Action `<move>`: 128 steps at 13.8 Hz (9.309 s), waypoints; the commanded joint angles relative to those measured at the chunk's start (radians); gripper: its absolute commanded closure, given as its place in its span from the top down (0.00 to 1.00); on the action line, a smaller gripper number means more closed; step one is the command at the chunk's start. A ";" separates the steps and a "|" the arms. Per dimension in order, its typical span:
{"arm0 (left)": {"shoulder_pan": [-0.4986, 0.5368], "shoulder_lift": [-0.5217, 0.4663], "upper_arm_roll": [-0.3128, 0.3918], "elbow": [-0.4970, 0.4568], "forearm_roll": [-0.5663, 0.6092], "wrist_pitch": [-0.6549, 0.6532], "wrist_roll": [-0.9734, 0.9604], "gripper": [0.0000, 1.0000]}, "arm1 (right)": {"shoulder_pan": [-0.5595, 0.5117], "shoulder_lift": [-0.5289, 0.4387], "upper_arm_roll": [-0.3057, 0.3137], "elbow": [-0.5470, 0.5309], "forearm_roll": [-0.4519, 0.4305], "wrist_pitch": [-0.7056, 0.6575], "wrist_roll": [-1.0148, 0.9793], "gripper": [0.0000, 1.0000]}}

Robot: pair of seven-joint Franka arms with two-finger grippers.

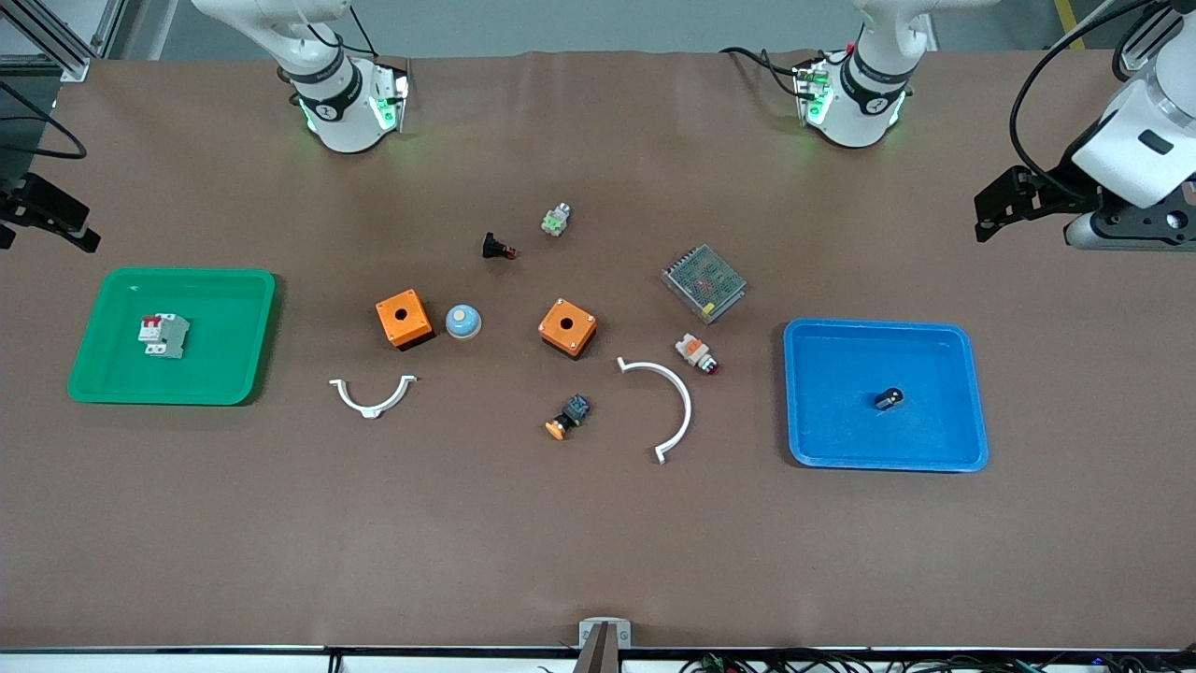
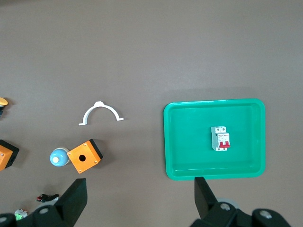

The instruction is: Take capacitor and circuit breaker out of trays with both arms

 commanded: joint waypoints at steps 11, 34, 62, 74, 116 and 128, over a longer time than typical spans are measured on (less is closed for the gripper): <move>0.075 0.126 -0.001 -0.189 0.001 0.281 0.018 1.00 | 0.002 0.037 0.005 0.027 -0.014 -0.012 -0.003 1.00; 0.096 0.529 0.002 -0.449 0.031 1.026 0.013 0.55 | -0.395 0.430 -0.003 -0.333 -0.051 0.546 -0.478 0.99; -0.206 0.402 -0.117 -0.393 0.031 0.774 -0.538 0.00 | -0.426 0.458 0.002 -0.483 -0.036 0.726 -0.472 0.22; -0.461 0.595 -0.117 -0.275 0.156 0.816 -1.046 0.00 | -0.209 0.258 0.007 -0.282 -0.020 0.218 -0.269 0.22; -0.015 -0.002 0.078 0.002 -0.036 -0.040 -0.017 1.00 | 0.704 0.524 0.005 -0.312 0.231 0.567 0.717 1.00; 0.037 -0.049 0.006 -0.039 -0.022 -0.037 0.015 1.00 | 0.327 0.033 -0.004 -0.314 0.155 0.068 0.472 1.00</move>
